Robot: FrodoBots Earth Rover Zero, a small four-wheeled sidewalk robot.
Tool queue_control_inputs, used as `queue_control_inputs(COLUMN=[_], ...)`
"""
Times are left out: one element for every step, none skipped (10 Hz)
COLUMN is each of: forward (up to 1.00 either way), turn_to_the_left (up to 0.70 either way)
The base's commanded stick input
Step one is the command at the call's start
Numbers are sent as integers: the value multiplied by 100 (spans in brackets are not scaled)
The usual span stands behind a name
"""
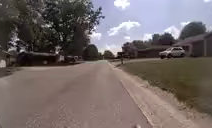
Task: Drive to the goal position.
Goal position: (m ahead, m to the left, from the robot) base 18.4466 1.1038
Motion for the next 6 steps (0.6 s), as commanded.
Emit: queue_control_inputs(forward=[70, 70, 70, 70, 70, 70], turn_to_the_left=[0, 0, 0, 0, 0, 0])
